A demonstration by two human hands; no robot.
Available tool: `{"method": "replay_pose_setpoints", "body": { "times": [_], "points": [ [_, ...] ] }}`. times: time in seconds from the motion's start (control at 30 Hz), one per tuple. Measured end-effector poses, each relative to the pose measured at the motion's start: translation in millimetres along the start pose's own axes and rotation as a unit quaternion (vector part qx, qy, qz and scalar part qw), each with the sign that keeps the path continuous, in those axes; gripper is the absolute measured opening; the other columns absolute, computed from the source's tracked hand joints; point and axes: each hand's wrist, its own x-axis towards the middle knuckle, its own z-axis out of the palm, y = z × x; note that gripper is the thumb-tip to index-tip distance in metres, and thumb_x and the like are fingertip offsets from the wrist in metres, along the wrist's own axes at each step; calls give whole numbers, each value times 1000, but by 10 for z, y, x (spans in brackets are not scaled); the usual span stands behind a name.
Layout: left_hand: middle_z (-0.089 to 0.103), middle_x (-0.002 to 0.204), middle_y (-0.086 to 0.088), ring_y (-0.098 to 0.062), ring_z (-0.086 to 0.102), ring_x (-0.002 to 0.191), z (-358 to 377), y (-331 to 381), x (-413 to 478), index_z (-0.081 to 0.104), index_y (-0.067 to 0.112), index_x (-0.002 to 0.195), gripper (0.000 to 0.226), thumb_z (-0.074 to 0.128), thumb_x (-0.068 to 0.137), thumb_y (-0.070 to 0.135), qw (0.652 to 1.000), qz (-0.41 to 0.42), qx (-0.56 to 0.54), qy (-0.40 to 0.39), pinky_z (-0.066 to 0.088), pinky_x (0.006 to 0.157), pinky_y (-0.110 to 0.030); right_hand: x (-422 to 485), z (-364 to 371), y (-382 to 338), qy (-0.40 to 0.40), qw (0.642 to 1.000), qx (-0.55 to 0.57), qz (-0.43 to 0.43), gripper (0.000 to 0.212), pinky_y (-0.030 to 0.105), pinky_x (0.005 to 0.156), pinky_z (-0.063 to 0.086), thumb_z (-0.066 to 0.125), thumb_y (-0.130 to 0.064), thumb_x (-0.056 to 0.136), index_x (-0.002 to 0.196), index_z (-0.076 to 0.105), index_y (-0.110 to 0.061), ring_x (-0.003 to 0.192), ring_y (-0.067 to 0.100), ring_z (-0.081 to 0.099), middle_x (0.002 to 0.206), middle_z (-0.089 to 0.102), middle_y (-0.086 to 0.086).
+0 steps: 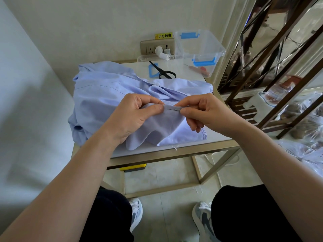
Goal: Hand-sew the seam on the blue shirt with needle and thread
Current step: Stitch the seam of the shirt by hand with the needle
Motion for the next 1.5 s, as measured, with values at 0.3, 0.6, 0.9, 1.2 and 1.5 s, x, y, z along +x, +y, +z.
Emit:
{"method": "replay_pose_setpoints", "body": {
  "times": [0.3, 0.6, 0.9, 1.2, 1.5],
  "points": [
    [74, 82, 2, -8, 64, 78, -28, 18, -24, 79, 24, 79, 7, 73, 77, 25, 996, -26, -80, -41, 50, 82, -24, 3, -25, 27, -13, 999, 39, -25, 18, 17, 50, 41, 52, -2, 98, 102, 67, -13, 47, 13, 46, 53, 59, 1],
    [72, 83, 0, -9, 62, 78, -15, 7, -27, 76, 18, 85, 16, 70, 73, 27, 989, -52, -114, -74, 51, 78, -20, 10, 1, 48, -21, 998, 56, -31, 11, 17, 51, 41, 54, -7, 98, 97, 64, -10, 47, 12, 45, 56, 60, 2],
    [69, 78, 2, -8, 59, 74, -7, 34, -27, 74, 18, 79, 9, 69, 78, 26, 990, -45, -108, -74, 49, 71, -16, 44, 51, 5, -39, 997, 57, -35, 7, 19, 53, 46, 50, -9, 100, 104, 56, -10, 49, 16, 45, 65, 67, 6],
    [68, 77, 1, -9, 58, 71, 23, 44, -29, 74, 17, 77, 12, 69, 78, 27, 991, -49, -110, -63, 48, 69, -17, 38, 59, -79, -62, 994, 44, -75, 23, 23, 57, 48, 37, 1, 103, 115, 50, -14, 54, 17, 40, 75, 64, 6],
    [72, 83, -10, -14, 58, 76, 48, 35, 12, 78, 17, 77, 14, 70, 87, 23, 997, -41, -69, -9, 46, 79, -30, 92, 108, 9, 98, 980, -92, -150, 21, 27, 79, 51, 58, -5, 95, 115, 56, -12, 82, 14, 57, 98, 64, -4]
  ]
}}
